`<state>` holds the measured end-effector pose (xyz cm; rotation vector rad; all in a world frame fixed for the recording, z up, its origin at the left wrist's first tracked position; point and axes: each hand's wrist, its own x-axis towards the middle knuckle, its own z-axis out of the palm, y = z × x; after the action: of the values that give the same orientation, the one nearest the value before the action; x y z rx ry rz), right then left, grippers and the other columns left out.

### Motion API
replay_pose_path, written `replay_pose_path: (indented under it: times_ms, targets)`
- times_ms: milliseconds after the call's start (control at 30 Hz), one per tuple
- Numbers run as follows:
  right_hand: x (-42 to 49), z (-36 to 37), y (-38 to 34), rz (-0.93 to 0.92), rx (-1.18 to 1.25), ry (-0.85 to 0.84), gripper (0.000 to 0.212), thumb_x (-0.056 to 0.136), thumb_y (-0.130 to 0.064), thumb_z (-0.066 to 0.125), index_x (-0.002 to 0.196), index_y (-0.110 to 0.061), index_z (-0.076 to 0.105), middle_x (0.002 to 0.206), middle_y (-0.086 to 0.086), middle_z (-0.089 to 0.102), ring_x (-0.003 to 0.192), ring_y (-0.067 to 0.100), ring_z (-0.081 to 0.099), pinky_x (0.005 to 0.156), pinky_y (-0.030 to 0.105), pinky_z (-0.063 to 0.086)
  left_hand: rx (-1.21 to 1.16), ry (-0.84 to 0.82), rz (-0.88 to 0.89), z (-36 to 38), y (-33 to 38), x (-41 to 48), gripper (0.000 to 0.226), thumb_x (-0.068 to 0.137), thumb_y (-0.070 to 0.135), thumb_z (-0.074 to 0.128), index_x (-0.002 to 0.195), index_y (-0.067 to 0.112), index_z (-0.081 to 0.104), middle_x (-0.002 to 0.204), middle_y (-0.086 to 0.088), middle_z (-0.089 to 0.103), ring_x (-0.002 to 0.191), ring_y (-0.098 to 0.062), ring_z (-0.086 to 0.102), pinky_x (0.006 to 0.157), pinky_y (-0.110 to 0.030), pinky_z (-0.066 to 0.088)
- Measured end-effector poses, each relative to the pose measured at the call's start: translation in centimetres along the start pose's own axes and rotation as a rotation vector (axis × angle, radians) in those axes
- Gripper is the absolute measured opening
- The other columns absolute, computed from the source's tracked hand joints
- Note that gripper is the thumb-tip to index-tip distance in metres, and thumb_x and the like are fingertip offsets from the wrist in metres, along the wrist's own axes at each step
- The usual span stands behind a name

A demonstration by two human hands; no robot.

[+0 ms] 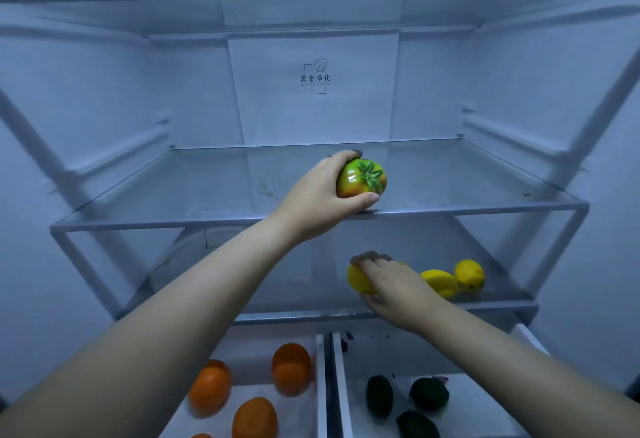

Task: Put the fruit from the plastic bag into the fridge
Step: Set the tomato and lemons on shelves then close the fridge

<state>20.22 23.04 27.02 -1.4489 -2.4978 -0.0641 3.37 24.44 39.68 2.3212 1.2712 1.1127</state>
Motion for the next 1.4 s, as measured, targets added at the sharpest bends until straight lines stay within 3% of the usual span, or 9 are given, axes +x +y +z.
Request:
replay_pose_path:
  times_ms: [100, 333, 567, 700, 833, 1233, 1400]
  targets:
    - [1.0, 0.7, 0.4, 0.013, -0.007, -0.045, 0.057, 0.091, -0.034, 0.05, 0.142, -0.018, 0.028, 0.143, 0.004, 0.04, 0.128, 0.023, 0.04, 0.095, 0.036, 0.041, 0.016, 0.014, -0.029, 0.5, -0.4, 0.7, 0.066, 0.08, 0.042, 0.069, 0.137, 0.022, 0.041, 0.129, 0.001, 0.052, 0.113, -0.013, 0.05, 0.093, -0.025, 0.041]
    - [1.7, 1.8, 1.2, 0.036, 0.025, -0.084, 0.056, 0.092, -0.029, 0.05, 0.142, -0.018, 0.027, 0.145, 0.002, 0.035, 0.128, 0.021, 0.038, 0.094, 0.032, 0.039, 0.021, 0.069, -0.099, 1.2, -1.4, 1.1, 0.069, 0.081, 0.05, 0.065, 0.14, 0.026, 0.036, 0.125, 0.002, 0.054, 0.11, -0.013, 0.052, 0.088, -0.023, 0.04]
    - [2.5, 2.3, 1.5, 0.075, -0.012, -0.168, 0.063, 0.092, -0.018, 0.052, 0.146, -0.016, 0.02, 0.151, 0.005, 0.025, 0.135, 0.022, 0.029, 0.104, 0.031, 0.029, 0.149, 0.135, -0.105, 1.9, -1.6, 1.1, 0.07, 0.083, 0.058, 0.055, 0.142, 0.029, 0.031, 0.135, 0.002, 0.043, 0.124, -0.017, 0.042, 0.097, -0.036, 0.041]
    - [3.4, 3.0, 1.7, 0.089, -0.031, -0.2, 0.063, 0.092, -0.019, 0.052, 0.146, -0.015, 0.021, 0.151, 0.007, 0.026, 0.135, 0.025, 0.029, 0.106, 0.032, 0.028, 0.18, 0.092, -0.12, 1.8, -1.6, 0.9, 0.072, 0.083, 0.057, 0.054, 0.143, 0.031, 0.024, 0.139, 0.004, 0.038, 0.128, -0.018, 0.038, 0.099, -0.039, 0.039]
    - [3.9, 3.7, 1.5, 0.088, -0.04, -0.189, 0.063, 0.093, -0.021, 0.051, 0.147, -0.014, 0.02, 0.152, 0.008, 0.024, 0.135, 0.026, 0.03, 0.107, 0.033, 0.029, 0.182, 0.078, -0.135, 1.6, -1.7, 0.8, 0.073, 0.082, 0.047, 0.055, 0.144, 0.03, 0.02, 0.142, 0.003, 0.037, 0.13, -0.019, 0.036, 0.099, -0.039, 0.038]
    - [2.4, 3.8, 0.8, 0.057, 0.004, -0.031, 0.064, 0.091, -0.029, 0.05, 0.147, -0.015, 0.021, 0.151, 0.006, 0.027, 0.136, 0.021, 0.029, 0.107, 0.028, 0.029, 0.18, 0.161, -0.229, 1.9, -2.2, 1.2, 0.072, 0.079, 0.062, 0.057, 0.138, 0.027, 0.035, 0.13, 0.003, 0.052, 0.12, -0.019, 0.048, 0.092, -0.038, 0.044]
    - [1.6, 3.4, 0.3, 0.074, -0.011, 0.022, 0.065, 0.091, -0.026, 0.05, 0.147, -0.015, 0.02, 0.153, 0.005, 0.025, 0.137, 0.021, 0.028, 0.107, 0.029, 0.03, 0.227, 0.167, -0.225, 1.9, -2.0, 1.1, 0.077, 0.079, 0.065, 0.055, 0.141, 0.024, 0.033, 0.13, 0.0, 0.053, 0.121, -0.022, 0.049, 0.089, -0.038, 0.045]
